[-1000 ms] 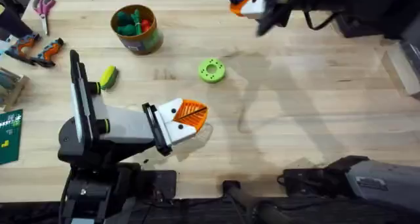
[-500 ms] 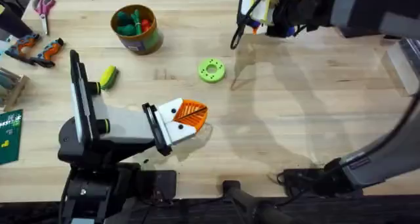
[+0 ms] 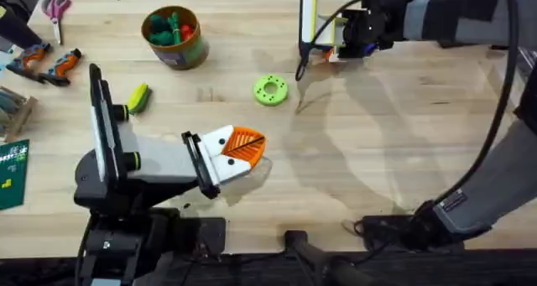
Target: Pick up the gripper from the table and insert it into the empty holder that is missing its gripper. Then pick up a screw, insert it into the mounting hole, and use the screwdriver to tighten it. Finally, clean up the table by picking up the vegetable and placing it into the bucket.
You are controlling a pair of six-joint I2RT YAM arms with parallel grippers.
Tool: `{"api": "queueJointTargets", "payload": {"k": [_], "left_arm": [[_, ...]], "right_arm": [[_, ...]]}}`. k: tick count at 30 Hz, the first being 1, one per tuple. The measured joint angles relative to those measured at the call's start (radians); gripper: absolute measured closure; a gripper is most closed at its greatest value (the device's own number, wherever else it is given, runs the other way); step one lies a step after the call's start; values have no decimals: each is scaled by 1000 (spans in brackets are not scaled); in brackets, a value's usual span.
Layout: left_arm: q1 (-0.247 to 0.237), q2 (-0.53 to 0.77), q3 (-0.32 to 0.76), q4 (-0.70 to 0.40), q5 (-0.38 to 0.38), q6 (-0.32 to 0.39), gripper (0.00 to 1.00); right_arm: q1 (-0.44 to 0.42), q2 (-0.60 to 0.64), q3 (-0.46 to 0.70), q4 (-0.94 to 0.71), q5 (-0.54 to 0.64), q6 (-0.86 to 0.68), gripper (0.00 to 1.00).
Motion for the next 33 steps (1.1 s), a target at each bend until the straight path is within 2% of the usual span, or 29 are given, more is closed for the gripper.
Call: {"api": "queueJointTargets", "payload": {"k": [4,12,13,15,16,18,20,21,23,26,28,33], "left_arm": [[0,0,0,0,0,0,997],[0,0,0,0,0,0,997],[0,0,0,0,0,0,997],[0,0,0,0,0,0,997],[0,0,0,0,0,0,997],[0,0,0,0,0,0,996],[0,0,0,0,0,0,910],[0,0,0,0,0,1,835],[0,0,0,0,0,4,557],[0,0,0,0,0,3,80],[0,0,0,0,0,1,20],[0,0,0,8,-19,4,15]], "right_arm": [[0,0,13,-2,3,-6,487],[19,-35,26,-162,9,29,414],[24,-46,26,-178,9,60,366],[33,-71,26,-200,9,140,83],[38,-86,26,-216,10,191,27],[48,-117,26,-247,9,295,13],[59,-155,26,-285,10,418,12],[65,-176,26,-308,10,475,11],[80,-229,26,-363,10,585,10],[104,-316,26,-450,9,730,10],[118,-387,26,-503,9,841,10],[114,-554,26,-650,9,1074,10]]}}
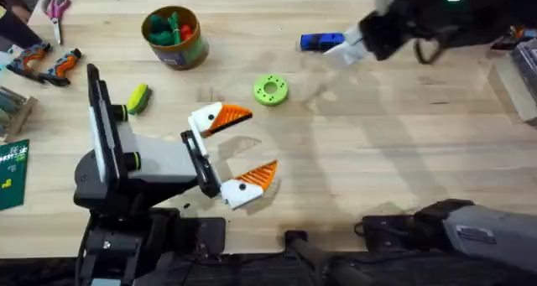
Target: Pick up the gripper from the table and insert it into the empty holder that is missing its gripper. Then pick up a screw, insert it into the mounting hole, and use the screwdriver to tighten it. Finally, clean up the table by picking up the vegetable and placing it into the bucket.
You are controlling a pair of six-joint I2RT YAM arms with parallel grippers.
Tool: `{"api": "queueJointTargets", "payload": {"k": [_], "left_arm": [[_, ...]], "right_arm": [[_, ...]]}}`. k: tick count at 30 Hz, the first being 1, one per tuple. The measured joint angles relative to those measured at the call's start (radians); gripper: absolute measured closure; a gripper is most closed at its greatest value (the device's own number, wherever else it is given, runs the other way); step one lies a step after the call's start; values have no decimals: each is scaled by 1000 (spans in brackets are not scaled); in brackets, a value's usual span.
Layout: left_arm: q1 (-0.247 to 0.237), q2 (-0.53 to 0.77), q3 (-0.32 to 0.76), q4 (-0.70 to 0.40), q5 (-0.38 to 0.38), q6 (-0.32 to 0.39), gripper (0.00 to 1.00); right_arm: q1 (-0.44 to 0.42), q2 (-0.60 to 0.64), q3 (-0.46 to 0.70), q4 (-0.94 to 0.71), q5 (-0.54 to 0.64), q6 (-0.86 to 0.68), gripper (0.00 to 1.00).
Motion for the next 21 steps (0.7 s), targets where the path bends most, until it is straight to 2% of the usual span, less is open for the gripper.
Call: {"api": "queueJointTargets", "payload": {"k": [3,5,7,10,12,13,17,21], "left_arm": [[0,0,-3,52,-53,-34,15],[0,0,-2,86,-126,-113,15],[0,0,6,76,-215,-198,15],[0,1,69,-17,-335,-282,15],[0,6,148,-112,-408,-309,15],[0,59,312,-286,-505,-309,15],[0,200,541,-501,-620,-254,14],[0,394,775,-703,-731,-147,15]], "right_arm": [[-17,-86,0,-89,-1,86,10],[-36,-135,0,-138,0,134,10],[-61,-176,0,-172,0,174,10],[-97,-216,0,-198,0,213,9],[-121,-232,0,-205,0,229,9],[-149,-239,0,-205,0,242,9],[-160,-239,0,-199,0,249,9],[-160,-239,0,-189,0,254,7]]}}
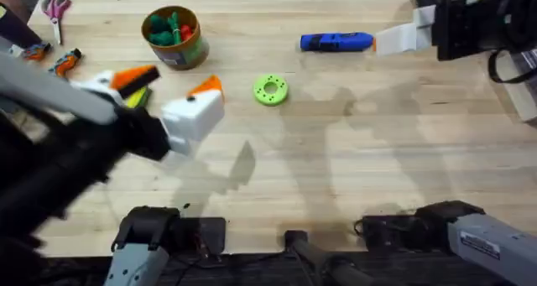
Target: Pick up the gripper from the table and insert it into the empty holder that is missing its gripper. Then pick up a screw, insert it into the mounting hole, and use the screwdriver to tighten it. Finally, clean up the table by picking up the vegetable and placing it into the bucket.
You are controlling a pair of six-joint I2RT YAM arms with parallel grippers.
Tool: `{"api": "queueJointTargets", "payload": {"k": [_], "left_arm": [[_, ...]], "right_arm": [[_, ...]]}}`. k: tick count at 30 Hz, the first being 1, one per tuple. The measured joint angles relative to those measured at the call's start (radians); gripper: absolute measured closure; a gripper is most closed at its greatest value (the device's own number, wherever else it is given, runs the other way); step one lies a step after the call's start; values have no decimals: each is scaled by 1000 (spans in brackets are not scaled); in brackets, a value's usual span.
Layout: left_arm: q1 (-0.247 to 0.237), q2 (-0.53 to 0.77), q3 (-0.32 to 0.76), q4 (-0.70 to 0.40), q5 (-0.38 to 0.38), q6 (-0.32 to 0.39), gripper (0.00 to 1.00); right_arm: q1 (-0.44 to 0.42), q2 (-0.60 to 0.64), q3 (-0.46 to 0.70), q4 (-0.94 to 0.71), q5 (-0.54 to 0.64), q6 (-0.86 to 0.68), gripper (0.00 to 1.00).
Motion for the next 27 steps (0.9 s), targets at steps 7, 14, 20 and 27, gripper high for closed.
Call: {"api": "queueJointTargets", "payload": {"k": [7,14,20,27], "left_arm": [[0,343,333,-292,-185,210,15],[0,583,468,-342,-290,304,15],[4,714,468,-350,-354,328,15],[118,924,468,-346,-360,390,15]], "right_arm": [[0,0,0,-1,0,3,8],[0,0,0,-43,0,4,8],[0,0,0,-43,0,4,8],[0,0,0,-42,0,4,8]]}}
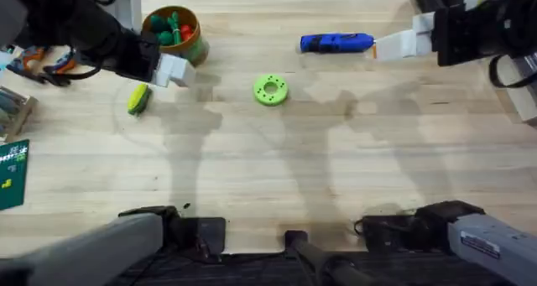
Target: Pick up the gripper from the table and insert it into the empty holder that is missing its gripper. Then pick up a screw, insert it into the mounting hole, and use the screwdriver to tighten it. Finally, clean up the table by picking up the vegetable and placing it into the bucket.
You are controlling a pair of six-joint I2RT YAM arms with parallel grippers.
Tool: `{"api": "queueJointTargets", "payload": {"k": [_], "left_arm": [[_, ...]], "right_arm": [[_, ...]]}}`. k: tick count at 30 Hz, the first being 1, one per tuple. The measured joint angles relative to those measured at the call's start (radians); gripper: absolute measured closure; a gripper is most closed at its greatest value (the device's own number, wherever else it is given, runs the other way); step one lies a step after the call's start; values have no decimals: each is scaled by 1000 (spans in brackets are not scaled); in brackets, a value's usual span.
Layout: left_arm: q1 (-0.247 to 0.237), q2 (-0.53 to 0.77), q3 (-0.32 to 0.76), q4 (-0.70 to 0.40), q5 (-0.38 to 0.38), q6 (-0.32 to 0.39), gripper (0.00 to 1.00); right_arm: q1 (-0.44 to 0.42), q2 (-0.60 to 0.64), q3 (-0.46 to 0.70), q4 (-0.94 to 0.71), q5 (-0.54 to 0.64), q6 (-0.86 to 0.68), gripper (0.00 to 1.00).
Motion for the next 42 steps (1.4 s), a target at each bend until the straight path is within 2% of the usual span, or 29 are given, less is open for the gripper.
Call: {"api": "queueJointTargets", "payload": {"k": [5,11,16,24,31,42], "left_arm": [[108,144,0,57,11,99,15],[221,278,0,156,10,169,15],[290,342,0,189,9,227,15],[324,443,0,237,10,265,15],[324,504,0,265,10,269,15],[324,523,0,301,11,270,14]], "right_arm": [[0,0,0,0,0,0,9],[0,0,0,0,0,0,7],[0,0,0,0,0,3,8],[0,0,0,0,0,3,8],[0,0,0,0,0,3,8],[0,0,0,0,0,3,7]]}}
